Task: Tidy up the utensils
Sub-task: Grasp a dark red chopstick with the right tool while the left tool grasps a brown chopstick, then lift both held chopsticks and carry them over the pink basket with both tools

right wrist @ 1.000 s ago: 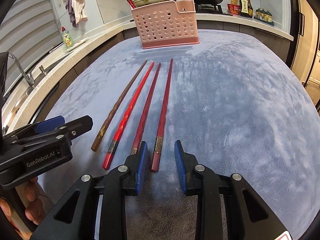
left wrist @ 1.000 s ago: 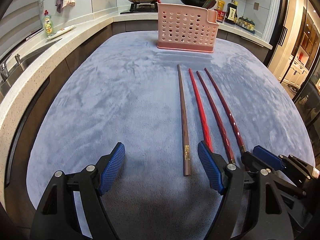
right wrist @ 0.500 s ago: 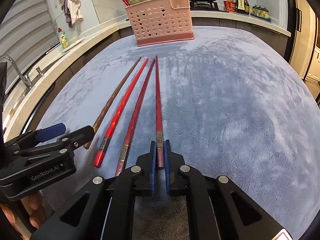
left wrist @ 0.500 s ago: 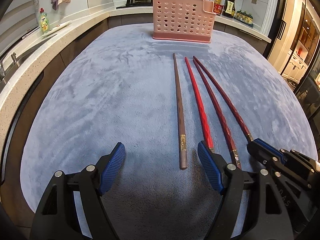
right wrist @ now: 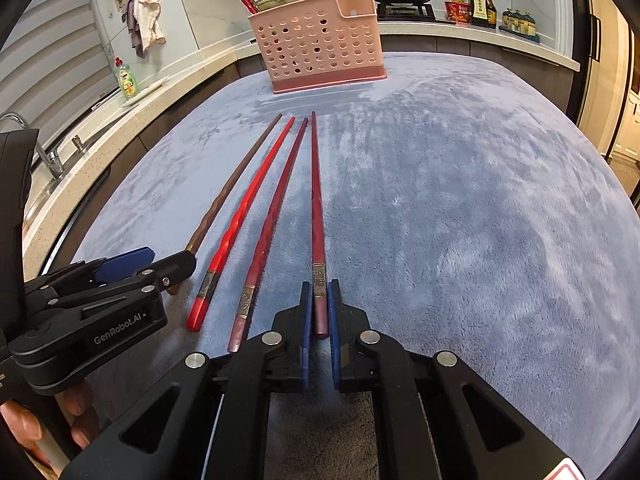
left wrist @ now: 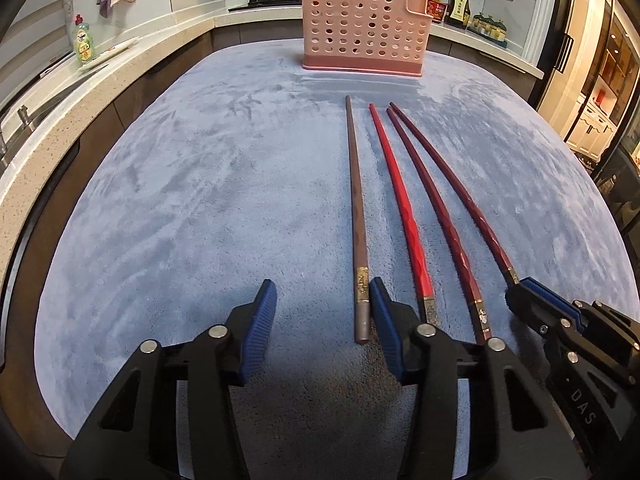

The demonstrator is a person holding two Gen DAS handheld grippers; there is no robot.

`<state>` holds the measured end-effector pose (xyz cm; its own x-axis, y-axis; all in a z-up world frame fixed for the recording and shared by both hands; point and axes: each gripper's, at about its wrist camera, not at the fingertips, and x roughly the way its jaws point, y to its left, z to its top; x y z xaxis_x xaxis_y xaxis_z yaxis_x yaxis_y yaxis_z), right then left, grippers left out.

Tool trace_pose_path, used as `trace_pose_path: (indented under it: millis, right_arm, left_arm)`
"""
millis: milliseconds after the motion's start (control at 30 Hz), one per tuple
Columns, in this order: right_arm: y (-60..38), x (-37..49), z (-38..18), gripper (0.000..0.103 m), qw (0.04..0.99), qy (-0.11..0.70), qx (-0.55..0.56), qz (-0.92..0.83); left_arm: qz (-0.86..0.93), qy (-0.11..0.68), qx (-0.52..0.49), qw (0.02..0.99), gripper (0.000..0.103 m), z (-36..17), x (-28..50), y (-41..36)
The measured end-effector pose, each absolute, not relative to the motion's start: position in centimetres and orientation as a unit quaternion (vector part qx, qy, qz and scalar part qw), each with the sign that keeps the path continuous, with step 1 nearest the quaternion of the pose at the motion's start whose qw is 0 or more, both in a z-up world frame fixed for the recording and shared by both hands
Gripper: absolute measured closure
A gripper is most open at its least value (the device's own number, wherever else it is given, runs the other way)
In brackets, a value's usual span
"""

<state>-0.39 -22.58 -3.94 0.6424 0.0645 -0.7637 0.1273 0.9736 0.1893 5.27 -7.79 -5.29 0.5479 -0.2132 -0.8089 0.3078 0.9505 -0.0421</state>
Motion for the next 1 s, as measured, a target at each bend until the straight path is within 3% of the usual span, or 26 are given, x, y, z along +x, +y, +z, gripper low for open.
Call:
trace_pose_path:
  millis: [300,367,1000]
  right_arm:
    - [-22.6,-0.5,-3.9,0.096,0.899,0.423,0.114,-0.017]
    - [-22.6,-0.6,-3.9,0.096,0.899,0.423,0.116,-0.018]
    - [-25.2,-2.3,1.1,0.096,0.918,0.370,0.143,-0.025]
  left_arm:
    - [-0.161,0.457,0.048,0.873,0.092,-5.1,5.3,-7.9]
    - [-0.163,0.459,0.046,0.872,0.094,-5.0,5.3,-7.9]
    - [-0.188,0.438,0.007,0.879,0.096,-0.5,4.8,-6.8]
